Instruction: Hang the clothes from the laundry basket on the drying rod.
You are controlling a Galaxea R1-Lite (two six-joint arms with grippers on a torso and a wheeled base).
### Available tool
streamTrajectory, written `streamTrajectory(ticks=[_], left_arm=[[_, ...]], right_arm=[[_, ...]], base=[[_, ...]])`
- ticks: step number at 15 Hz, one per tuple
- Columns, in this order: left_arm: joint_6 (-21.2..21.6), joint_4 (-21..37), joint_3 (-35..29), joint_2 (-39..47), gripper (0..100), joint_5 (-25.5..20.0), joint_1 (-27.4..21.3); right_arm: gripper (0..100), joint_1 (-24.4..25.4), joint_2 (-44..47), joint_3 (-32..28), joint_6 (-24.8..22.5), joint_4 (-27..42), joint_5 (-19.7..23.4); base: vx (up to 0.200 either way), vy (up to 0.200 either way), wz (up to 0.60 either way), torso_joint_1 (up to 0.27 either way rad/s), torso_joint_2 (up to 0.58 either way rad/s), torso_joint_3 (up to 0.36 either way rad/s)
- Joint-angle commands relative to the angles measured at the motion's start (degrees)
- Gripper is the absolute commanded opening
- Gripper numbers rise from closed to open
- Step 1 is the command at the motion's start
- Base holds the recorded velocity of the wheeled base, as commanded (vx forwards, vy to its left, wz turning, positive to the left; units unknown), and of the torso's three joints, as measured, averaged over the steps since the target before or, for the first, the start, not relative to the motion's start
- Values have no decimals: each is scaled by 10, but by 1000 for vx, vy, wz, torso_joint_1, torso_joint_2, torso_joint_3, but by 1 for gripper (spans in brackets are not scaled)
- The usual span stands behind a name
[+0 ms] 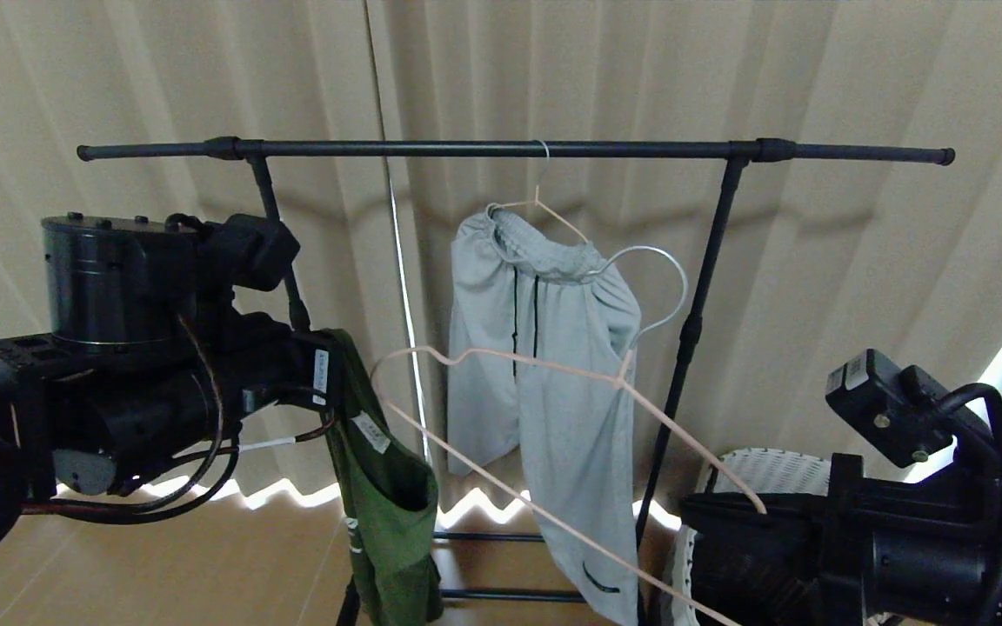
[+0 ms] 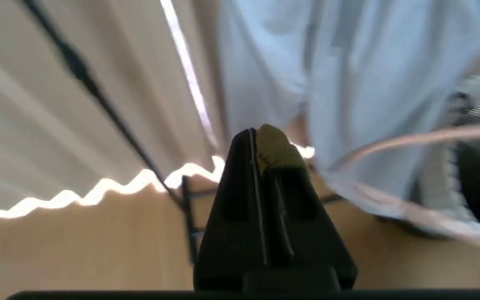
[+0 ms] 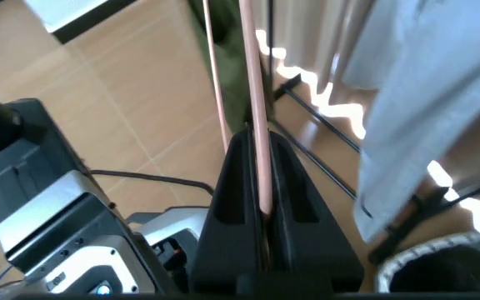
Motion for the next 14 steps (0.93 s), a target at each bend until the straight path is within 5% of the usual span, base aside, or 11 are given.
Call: streamTrajectory(ticks=[1,5,7,14], left_arm=[[-1,3,-10,6,0,1,-7],[0,5,-17,17,0,28,-3],[0,5,-43,45,0,84,-2],[3,5,-41,44,0,89,3]], right_arm=[[0,11,43,-1,9,-34,-1],[0,10,53,0,12,-53,-2],[0,12,45,5,12,-48,-2],[0,36,30,4,12,-49,-2]], base=[[0,0,0,0,0,0],[0,0,0,0,0,0],[0,0,0,0,0,0],[0,0,0,0,0,0]])
